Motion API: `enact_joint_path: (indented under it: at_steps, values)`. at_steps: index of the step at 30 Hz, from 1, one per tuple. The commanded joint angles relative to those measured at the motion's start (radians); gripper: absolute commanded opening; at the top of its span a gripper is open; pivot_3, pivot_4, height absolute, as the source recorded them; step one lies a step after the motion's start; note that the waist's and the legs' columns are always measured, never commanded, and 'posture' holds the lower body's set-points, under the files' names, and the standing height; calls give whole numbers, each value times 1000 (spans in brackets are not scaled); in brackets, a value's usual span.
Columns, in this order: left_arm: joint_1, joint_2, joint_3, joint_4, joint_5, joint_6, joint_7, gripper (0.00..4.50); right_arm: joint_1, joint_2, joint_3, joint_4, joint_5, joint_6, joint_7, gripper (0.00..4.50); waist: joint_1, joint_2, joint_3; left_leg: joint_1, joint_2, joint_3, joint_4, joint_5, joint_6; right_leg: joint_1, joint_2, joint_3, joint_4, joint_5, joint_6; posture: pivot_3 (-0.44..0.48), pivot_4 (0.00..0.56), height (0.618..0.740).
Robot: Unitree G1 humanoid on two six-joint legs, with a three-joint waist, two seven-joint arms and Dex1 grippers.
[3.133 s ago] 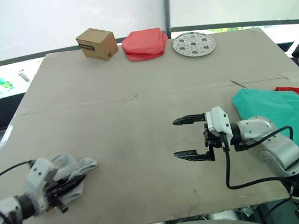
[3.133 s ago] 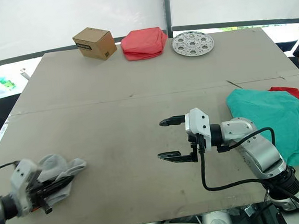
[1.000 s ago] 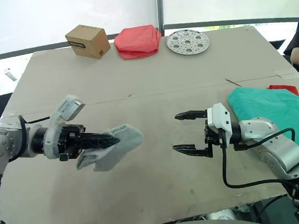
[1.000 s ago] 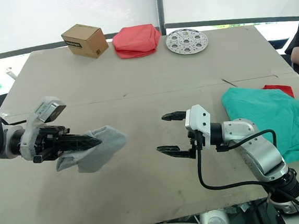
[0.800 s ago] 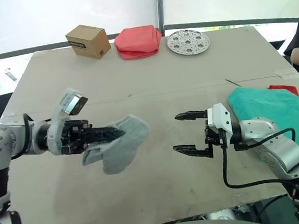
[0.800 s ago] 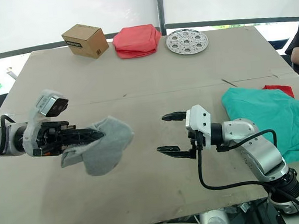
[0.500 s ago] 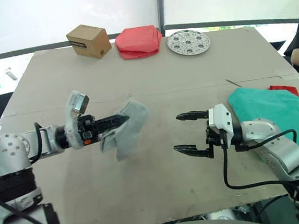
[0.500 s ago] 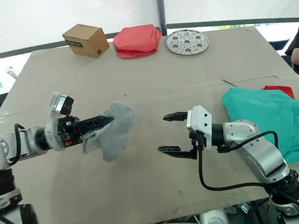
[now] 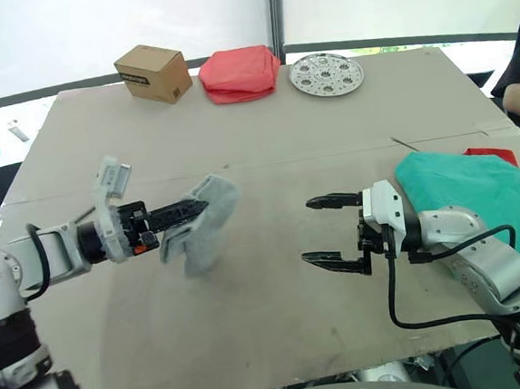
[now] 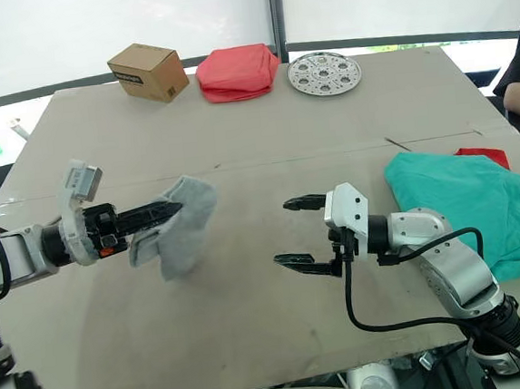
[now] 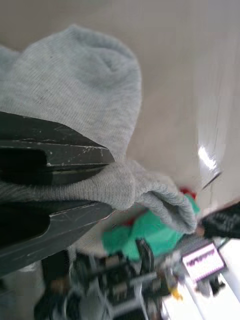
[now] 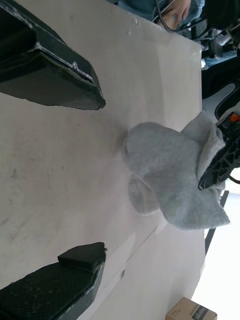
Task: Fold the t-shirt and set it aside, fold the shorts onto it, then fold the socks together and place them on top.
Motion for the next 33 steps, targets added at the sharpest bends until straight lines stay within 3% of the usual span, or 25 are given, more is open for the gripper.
enact_joint_path:
  at_steps: [1,2,6,10,13,18,20,24,33]
  values:
    - [-12,1,-21,-76,97,-205,-86,12,5,1,-15,-27,4,-25,0,4500,0,-1,0,0,0,0,0,0,0,0,0,0,0,0,0,0,150,740]
    - [11,7,-46,-106,125,-239,-110,12,8,1,-15,-27,4,-25,-1,4500,-2,-1,-1,0,0,0,0,0,0,0,0,0,0,0,0,0,150,740]
    - [167,42,-266,-224,497,-681,-250,12,9,3,-12,-25,2,-29,-2,4500,-9,1,0,1,0,3,-1,0,0,0,-2,3,-2,0,0,0,150,740]
    - [208,-38,-386,-188,646,-799,-179,12,3,2,-10,-21,0,-29,0,4500,-1,1,0,0,1,2,-4,0,0,0,-1,2,-5,0,0,0,150,740]
    - [253,-77,-378,-220,570,-720,-187,1561,0,-2,-11,-32,3,-20,-3,4500,-4,1,0,-1,1,2,-4,0,1,0,-1,1,-7,0,0,0,150,740]
    - [262,-42,-195,-184,313,-509,-236,3458,8,-7,-10,-35,1,-19,-3,4500,-5,1,0,-2,3,0,-3,-3,5,0,0,-3,-7,-2,4,0,150,740]
    - [293,-3,-153,-181,333,-528,-268,3458,2,1,2,-26,-12,-24,-8,4500,-7,2,1,-2,4,0,-3,-3,5,0,1,-5,-7,-2,4,0,150,740]
    - [412,47,-166,-219,497,-725,-345,3458,-31,40,54,27,-105,-68,-48,4500,-7,2,1,-1,3,1,-4,-3,5,0,3,-5,-7,-2,4,0,150,740]
    - [577,-23,-249,-288,692,-966,-320,3458,-205,177,219,375,-294,-158,-40,4500,-2,3,1,-2,3,0,-4,0,1,0,2,-5,-7,0,0,0,150,740]
